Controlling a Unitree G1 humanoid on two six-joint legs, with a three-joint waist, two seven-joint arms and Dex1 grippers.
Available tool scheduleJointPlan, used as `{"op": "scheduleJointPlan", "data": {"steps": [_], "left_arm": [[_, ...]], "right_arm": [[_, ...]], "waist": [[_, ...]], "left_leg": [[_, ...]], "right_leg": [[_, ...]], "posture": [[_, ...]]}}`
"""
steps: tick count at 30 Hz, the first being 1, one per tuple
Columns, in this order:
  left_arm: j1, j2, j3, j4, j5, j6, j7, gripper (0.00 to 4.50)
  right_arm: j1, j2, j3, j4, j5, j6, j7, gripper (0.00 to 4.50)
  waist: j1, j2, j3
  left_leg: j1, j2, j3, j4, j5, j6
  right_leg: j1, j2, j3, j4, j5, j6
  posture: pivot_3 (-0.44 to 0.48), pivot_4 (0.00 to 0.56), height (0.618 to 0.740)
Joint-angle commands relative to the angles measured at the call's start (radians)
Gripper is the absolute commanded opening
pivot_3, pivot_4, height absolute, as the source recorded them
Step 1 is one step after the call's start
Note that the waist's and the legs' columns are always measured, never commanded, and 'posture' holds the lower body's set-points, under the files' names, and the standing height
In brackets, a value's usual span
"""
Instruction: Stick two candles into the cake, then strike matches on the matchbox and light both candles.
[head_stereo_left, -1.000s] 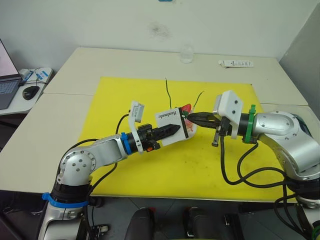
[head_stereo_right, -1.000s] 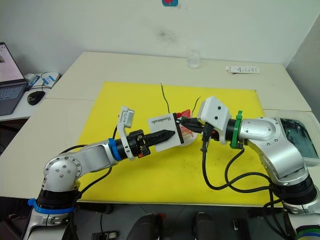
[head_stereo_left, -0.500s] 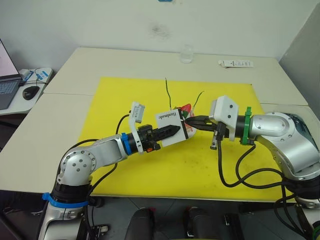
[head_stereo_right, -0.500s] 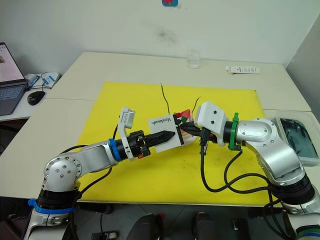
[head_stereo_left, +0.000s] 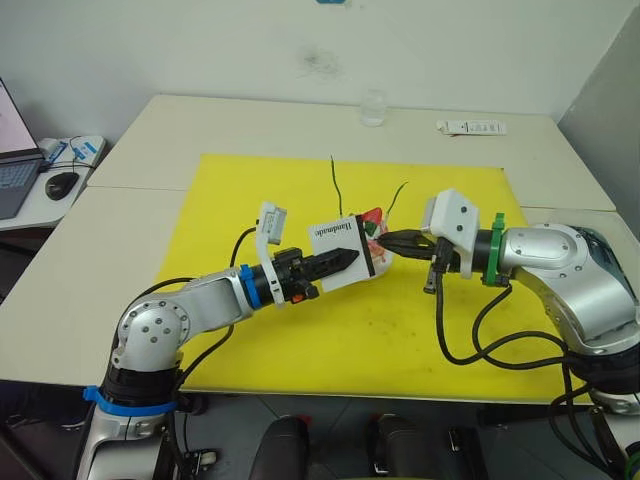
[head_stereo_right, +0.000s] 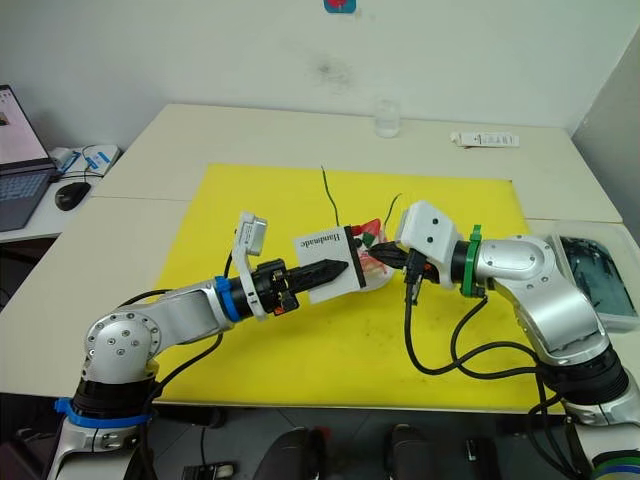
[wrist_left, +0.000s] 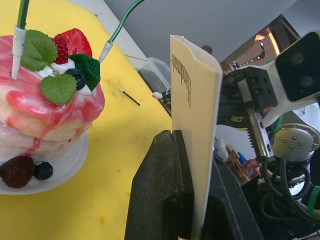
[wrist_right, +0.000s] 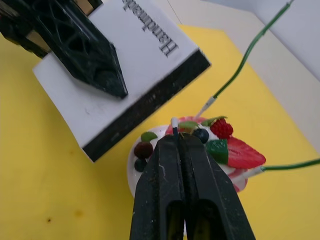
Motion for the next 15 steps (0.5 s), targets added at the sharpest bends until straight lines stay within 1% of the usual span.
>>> {"op": "scheduleJointPlan", "data": {"steps": [1, 10, 15], "left_arm": [[-0.015, -0.01, 0.024, -0.035, -0.016, -0.007, -0.021, 0.0], [-0.004, -0.009, 0.035, -0.018, -0.004, -0.01, 0.004, 0.0], [-0.005, -0.011, 0.038, -0.002, 0.008, -0.002, 0.002, 0.0]], "right_arm": [[-0.006, -0.005, -0.023, -0.021, 0.001, -0.011, 0.005, 0.02], [-0.016, -0.017, -0.054, -0.02, 0.011, -0.004, 0.017, 0.02], [-0.015, -0.013, -0.082, -0.06, 0.057, 0.019, 0.02, 0.02]], "waist": [[0.0, 0.0, 0.0], [0.0, 0.0, 0.0], [0.0, 0.0, 0.0]], "left_leg": [[0.0, 0.0, 0.0, 0.0, 0.0, 0.0], [0.0, 0.0, 0.0, 0.0, 0.0, 0.0], [0.0, 0.0, 0.0, 0.0, 0.0, 0.0]], "right_leg": [[0.0, 0.0, 0.0, 0.0, 0.0, 0.0], [0.0, 0.0, 0.0, 0.001, 0.0, 0.0], [0.0, 0.0, 0.0, 0.001, 0.0, 0.0]], "posture": [[0.0, 0.15, 0.74], [0.0, 0.15, 0.74], [0.0, 0.15, 0.74]]}}
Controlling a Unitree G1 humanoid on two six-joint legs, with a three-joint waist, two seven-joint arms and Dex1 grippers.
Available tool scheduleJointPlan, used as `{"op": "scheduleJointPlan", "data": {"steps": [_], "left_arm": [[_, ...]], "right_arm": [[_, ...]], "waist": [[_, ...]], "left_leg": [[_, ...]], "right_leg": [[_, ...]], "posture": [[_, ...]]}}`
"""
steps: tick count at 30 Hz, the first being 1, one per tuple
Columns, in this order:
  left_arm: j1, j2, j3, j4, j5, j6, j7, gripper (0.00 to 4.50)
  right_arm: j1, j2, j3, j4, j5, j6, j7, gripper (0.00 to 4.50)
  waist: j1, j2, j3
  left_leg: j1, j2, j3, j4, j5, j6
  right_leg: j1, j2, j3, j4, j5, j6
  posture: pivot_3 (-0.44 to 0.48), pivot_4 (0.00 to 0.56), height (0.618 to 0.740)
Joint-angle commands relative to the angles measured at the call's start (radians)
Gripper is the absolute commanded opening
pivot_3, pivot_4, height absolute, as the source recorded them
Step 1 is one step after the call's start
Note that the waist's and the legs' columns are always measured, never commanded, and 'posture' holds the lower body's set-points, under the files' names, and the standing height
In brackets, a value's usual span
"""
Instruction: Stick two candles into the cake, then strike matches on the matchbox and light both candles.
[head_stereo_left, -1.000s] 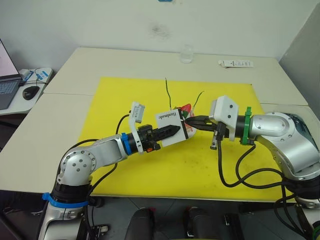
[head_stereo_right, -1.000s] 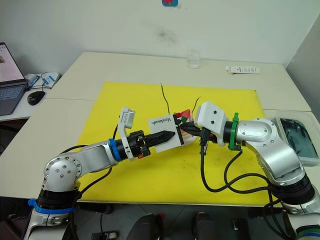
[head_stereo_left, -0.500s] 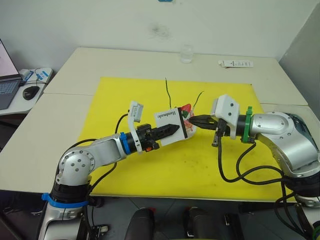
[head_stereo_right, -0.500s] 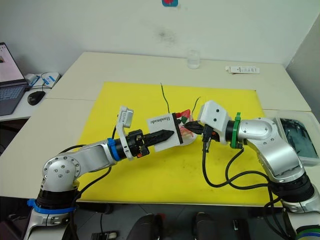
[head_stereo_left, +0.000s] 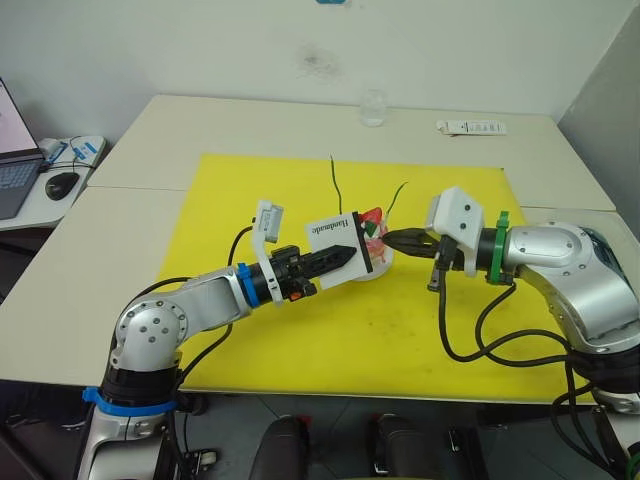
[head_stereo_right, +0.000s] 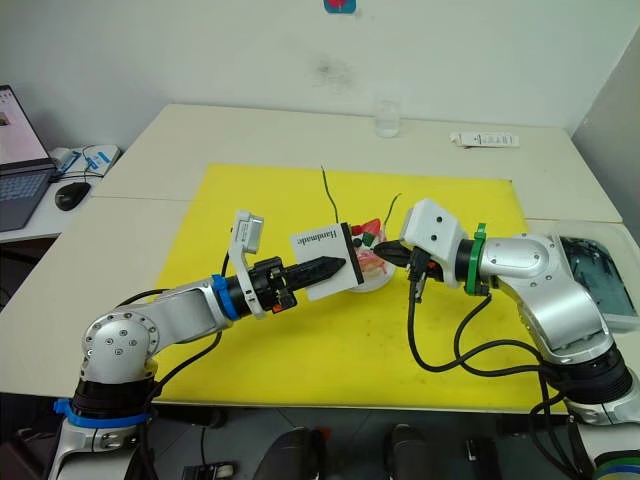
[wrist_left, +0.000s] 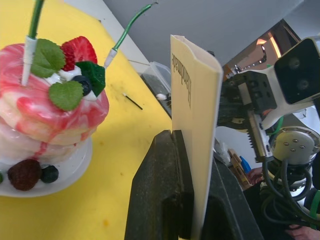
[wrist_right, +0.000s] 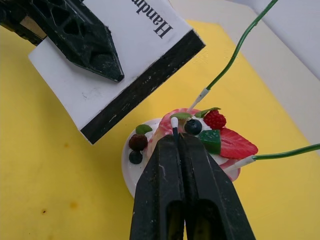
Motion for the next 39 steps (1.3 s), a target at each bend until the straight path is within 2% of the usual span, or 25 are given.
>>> {"op": "scheduleJointPlan", "data": {"steps": [1, 19, 31, 33, 35, 39], "left_arm": [[-0.01, -0.01, 0.016, -0.014, 0.0, -0.002, -0.003, 0.0], [-0.016, -0.018, 0.017, -0.022, -0.007, 0.007, -0.006, 0.0], [-0.023, -0.018, 0.013, -0.031, 0.003, 0.014, -0.036, 0.0], [-0.05, -0.012, 0.019, -0.032, -0.007, 0.019, -0.051, 0.0], [-0.101, 0.01, 0.048, -0.026, -0.026, 0.021, -0.064, 0.0], [-0.333, 0.062, 0.194, 0.142, -0.29, -0.028, 0.055, 0.0]], "right_arm": [[-0.016, 0.002, -0.032, -0.058, 0.028, 0.008, -0.002, 0.02], [-0.036, 0.06, 0.019, -0.063, -0.006, 0.02, -0.031, 0.02], [-0.032, 0.031, 0.065, -0.066, -0.068, -0.007, -0.01, 0.02], [-0.024, -0.016, 0.102, -0.078, -0.087, -0.01, 0.04, 0.02], [0.001, -0.148, 0.146, -0.111, -0.128, -0.038, 0.152, 0.02], [0.004, -0.4, -0.003, -0.176, 0.03, 0.045, 0.359, 0.02]], "waist": [[0.0, 0.0, 0.0], [0.0, 0.0, 0.0], [0.0, 0.0, 0.0], [0.0, 0.0, 0.0], [0.001, 0.0, 0.0], [0.015, -0.002, 0.003]], "left_leg": [[0.0, 0.0, 0.0, 0.0, 0.0, 0.0], [0.0, 0.0, 0.0, 0.001, 0.0, 0.0], [0.0, 0.0, 0.0, 0.001, 0.0, 0.0], [0.0, 0.0, 0.0, 0.001, 0.0, 0.0], [0.0, 0.0, 0.0, 0.001, 0.0, 0.0], [-0.002, 0.0, -0.004, 0.002, 0.0, 0.0]], "right_leg": [[0.0, 0.0, 0.0, 0.0, 0.0, 0.0], [0.0, 0.0, 0.0, 0.001, 0.001, -0.001], [0.0, 0.0, 0.0, 0.001, 0.001, -0.001], [0.0, 0.0, 0.0, 0.001, 0.0, -0.001], [0.0, 0.0, -0.001, 0.001, 0.0, -0.001], [0.0, 0.0, -0.005, 0.001, 0.0, 0.0]], "posture": [[0.0, 0.15, 0.74], [0.0, 0.15, 0.74], [0.0, 0.15, 0.74], [0.0, 0.15, 0.74], [0.0, 0.15, 0.74], [0.0, 0.15, 0.74]]}}
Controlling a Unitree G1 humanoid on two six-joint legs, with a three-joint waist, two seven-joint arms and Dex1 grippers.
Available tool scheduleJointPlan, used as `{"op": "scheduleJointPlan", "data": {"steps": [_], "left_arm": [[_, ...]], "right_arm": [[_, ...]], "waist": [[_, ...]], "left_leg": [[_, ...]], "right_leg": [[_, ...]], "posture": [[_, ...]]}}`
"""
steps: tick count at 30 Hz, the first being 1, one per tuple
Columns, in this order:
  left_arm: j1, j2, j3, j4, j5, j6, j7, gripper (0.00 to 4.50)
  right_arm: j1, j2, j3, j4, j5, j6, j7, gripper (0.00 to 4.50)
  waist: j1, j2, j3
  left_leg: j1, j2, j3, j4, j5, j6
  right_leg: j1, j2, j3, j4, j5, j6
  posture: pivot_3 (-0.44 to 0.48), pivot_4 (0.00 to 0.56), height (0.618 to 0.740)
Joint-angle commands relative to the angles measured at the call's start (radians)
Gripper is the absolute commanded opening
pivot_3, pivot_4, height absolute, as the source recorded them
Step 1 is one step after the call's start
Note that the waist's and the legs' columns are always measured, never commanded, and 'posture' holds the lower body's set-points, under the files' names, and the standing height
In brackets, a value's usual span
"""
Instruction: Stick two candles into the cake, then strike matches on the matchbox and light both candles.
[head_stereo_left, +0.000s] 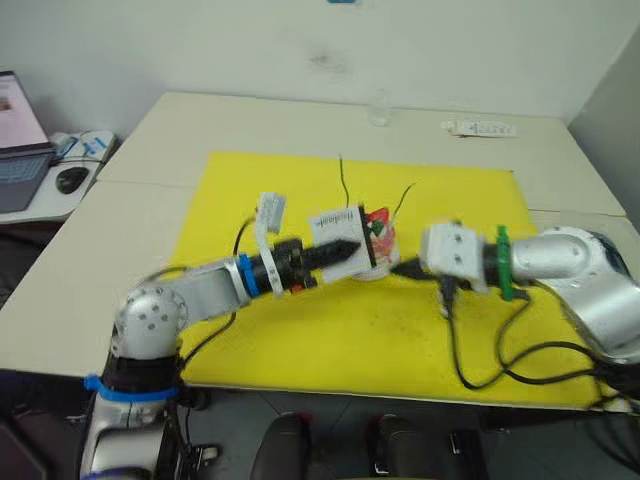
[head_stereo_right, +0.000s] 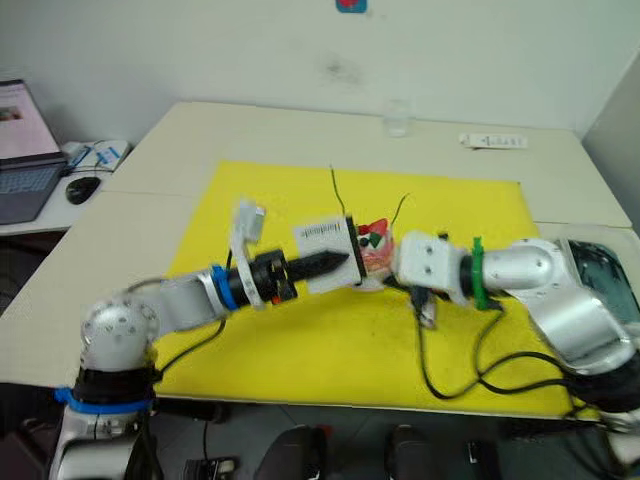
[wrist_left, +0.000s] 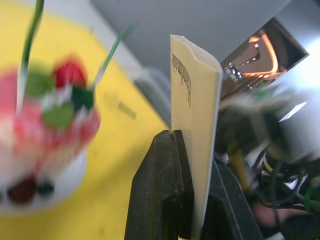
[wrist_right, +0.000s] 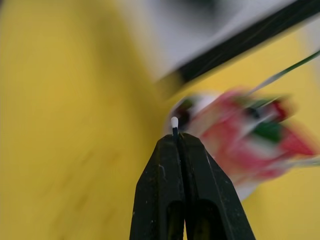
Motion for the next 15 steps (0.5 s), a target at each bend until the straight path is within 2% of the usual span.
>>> {"op": "scheduleJointPlan", "data": {"steps": [1, 2, 4, 7, 11, 15], "left_arm": [[-0.169, 0.027, 0.128, 0.102, -0.245, -0.065, 0.098, 0.0], [-0.184, 0.028, 0.131, 0.112, -0.277, -0.067, 0.118, 0.0], [-0.14, 0.03, 0.104, 0.07, -0.265, -0.041, 0.112, 0.0], [-0.006, 0.019, 0.022, -0.036, -0.154, -0.014, 0.072, 0.0], [0.098, -0.005, -0.041, -0.101, -0.088, -0.017, 0.069, 0.0], [0.148, -0.029, -0.09, -0.119, -0.002, -0.023, 0.055, 0.0]], "right_arm": [[-0.047, -0.122, -0.15, -0.056, 0.136, 0.072, 0.137, 0.02], [-0.074, -0.129, -0.17, -0.049, 0.167, 0.098, 0.143, 0.02], [-0.138, -0.097, -0.195, -0.022, 0.219, 0.169, 0.11, 0.02], [-0.175, -0.016, -0.202, 0.019, 0.215, 0.2, 0.014, 0.02], [-0.196, 0.061, -0.212, 0.019, 0.215, 0.213, -0.063, 0.02], [-0.207, 0.121, -0.196, 0.001, 0.205, 0.215, -0.125, 0.02]], "waist": [[-0.002, 0.001, 0.0], [-0.009, 0.002, 0.0], [-0.022, 0.003, -0.001], [-0.029, 0.002, -0.001], [-0.027, 0.001, 0.0], [-0.018, 0.001, 0.0]], "left_leg": [[0.0, -0.001, 0.0, 0.0, 0.0, 0.0], [0.001, 0.0, 0.0, 0.0, 0.0, 0.0], [0.006, -0.001, 0.003, -0.002, 0.0, 0.0], [0.017, 0.0, 0.005, -0.005, 0.0, 0.0], [0.014, 0.001, 0.004, -0.004, 0.0, -0.001], [0.013, 0.0, 0.005, -0.003, 0.0, -0.001]], "right_leg": [[0.0, 0.0, 0.0, 0.001, 0.0, 0.0], [0.0, 0.0, 0.0, 0.0, 0.0, 0.001], [0.003, 0.0, 0.004, 0.0, 0.0, 0.001], [0.012, 0.0, 0.006, -0.001, -0.002, 0.001], [0.009, 0.0, 0.006, 0.003, -0.002, -0.002], [0.009, 0.0, 0.006, 0.002, -0.001, -0.002]], "posture": [[0.0, 0.15, 0.74], [0.0, 0.15, 0.74], [0.0, 0.15, 0.74], [0.0, 0.15, 0.74], [0.0, 0.15, 0.74], [0.0, 0.15, 0.74]]}}
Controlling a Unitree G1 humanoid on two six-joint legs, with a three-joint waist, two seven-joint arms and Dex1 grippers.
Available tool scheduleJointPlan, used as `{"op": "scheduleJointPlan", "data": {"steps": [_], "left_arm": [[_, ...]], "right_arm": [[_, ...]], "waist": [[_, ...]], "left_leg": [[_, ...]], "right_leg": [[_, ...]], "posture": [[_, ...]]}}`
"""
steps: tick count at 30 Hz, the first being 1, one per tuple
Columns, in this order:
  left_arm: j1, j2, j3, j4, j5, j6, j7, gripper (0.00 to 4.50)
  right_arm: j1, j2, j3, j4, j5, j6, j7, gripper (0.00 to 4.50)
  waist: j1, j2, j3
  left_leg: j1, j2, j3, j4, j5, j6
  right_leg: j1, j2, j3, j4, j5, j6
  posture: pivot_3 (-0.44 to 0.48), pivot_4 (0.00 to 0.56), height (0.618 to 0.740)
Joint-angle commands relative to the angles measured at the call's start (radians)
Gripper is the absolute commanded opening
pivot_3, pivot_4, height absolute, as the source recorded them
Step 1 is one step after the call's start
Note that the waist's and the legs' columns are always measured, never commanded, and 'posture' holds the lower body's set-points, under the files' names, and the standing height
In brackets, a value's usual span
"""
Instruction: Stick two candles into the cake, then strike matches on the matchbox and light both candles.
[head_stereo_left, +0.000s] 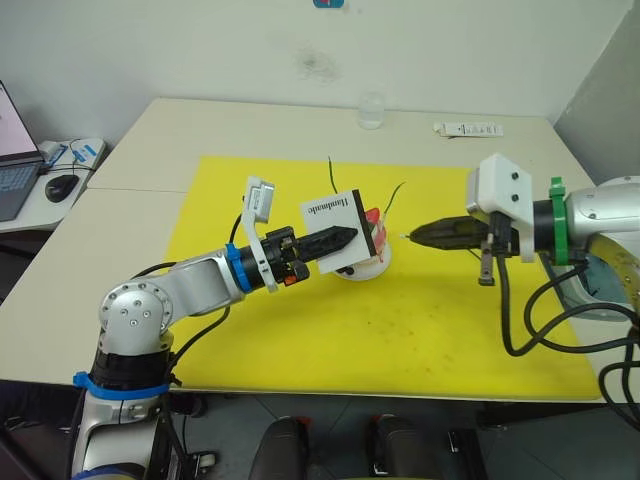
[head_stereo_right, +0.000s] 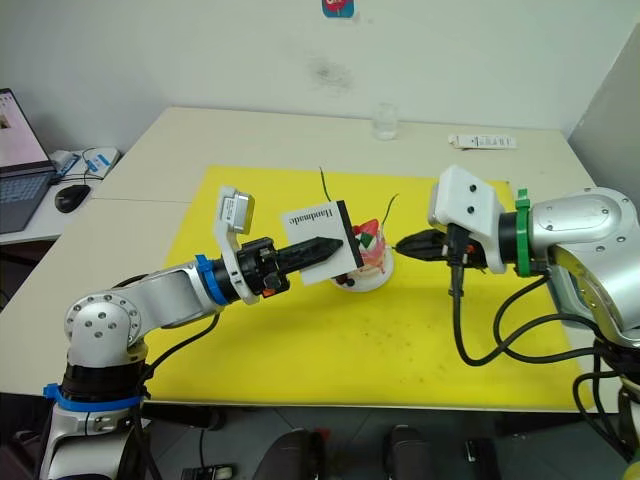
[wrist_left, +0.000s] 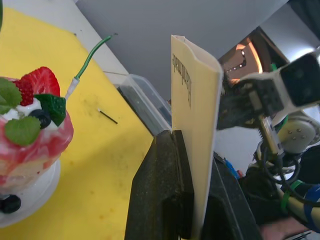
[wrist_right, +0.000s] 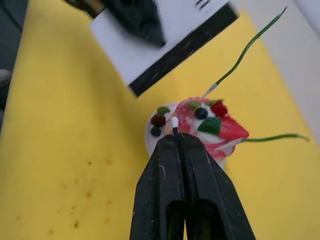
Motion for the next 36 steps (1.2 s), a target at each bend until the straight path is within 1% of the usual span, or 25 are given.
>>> {"op": "scheduleJointPlan", "data": {"steps": [1, 8, 25, 31, 34, 36], "left_arm": [[0.017, -0.025, -0.022, -0.035, 0.045, -0.016, -0.018, 0.0], [0.02, -0.067, -0.027, -0.03, 0.055, -0.012, -0.007, 0.0], [0.024, -0.056, -0.015, -0.046, 0.02, -0.003, -0.019, 0.0], [0.014, -0.062, -0.016, -0.051, 0.009, -0.007, -0.016, 0.0], [-0.04, -0.072, -0.009, -0.057, 0.007, -0.025, -0.016, 0.0], [-0.14, -0.098, 0.033, 0.003, -0.045, -0.071, 0.026, 0.0]], "right_arm": [[-0.014, 0.023, -0.006, -0.035, -0.01, -0.012, -0.052, 0.02], [0.012, 0.051, 0.046, -0.06, -0.052, -0.06, -0.082, 0.02], [0.055, 0.059, 0.085, -0.047, -0.092, -0.12, -0.077, 0.02], [0.064, 0.04, 0.118, -0.036, -0.132, -0.166, -0.048, 0.02], [0.077, 0.007, 0.159, -0.037, -0.168, -0.214, 0.007, 0.02], [0.129, -0.083, 0.191, -0.072, -0.183, -0.254, 0.109, 0.02]], "waist": [[0.002, 0.0, 0.0], [0.004, 0.0, 0.0], [0.004, 0.0, 0.0], [0.004, 0.0, 0.0], [0.004, 0.0, 0.0], [0.011, 0.0, 0.0]], "left_leg": [[0.0, 0.0, 0.0, 0.0, 0.0, 0.0], [0.0, 0.0, 0.0, 0.0, 0.0, 0.0], [0.0, 0.0, 0.0, 0.0, 0.0, 0.0], [0.0, 0.0, 0.0, 0.0, 0.0, 0.0], [0.0, 0.0, 0.0, 0.0, 0.0, 0.0], [0.0, 0.0, 0.0, 0.0, 0.0, 0.0]], "right_leg": [[0.001, 0.0, 0.0, -0.001, 0.0, 0.0], [0.0, 0.0, 0.0, -0.001, 0.0, 0.0], [0.0, 0.0, 0.0, -0.001, -0.001, 0.001], [0.0, 0.0, 0.0, -0.001, -0.001, 0.001], [0.0, 0.0, 0.0, -0.001, -0.001, 0.002], [0.0, 0.0, -0.001, -0.001, -0.001, 0.002]], "posture": [[0.0, 0.15, 0.74], [0.0, 0.15, 0.74], [0.0, 0.15, 0.74], [0.0, 0.15, 0.74], [0.0, 0.15, 0.74], [0.0, 0.15, 0.74]]}}
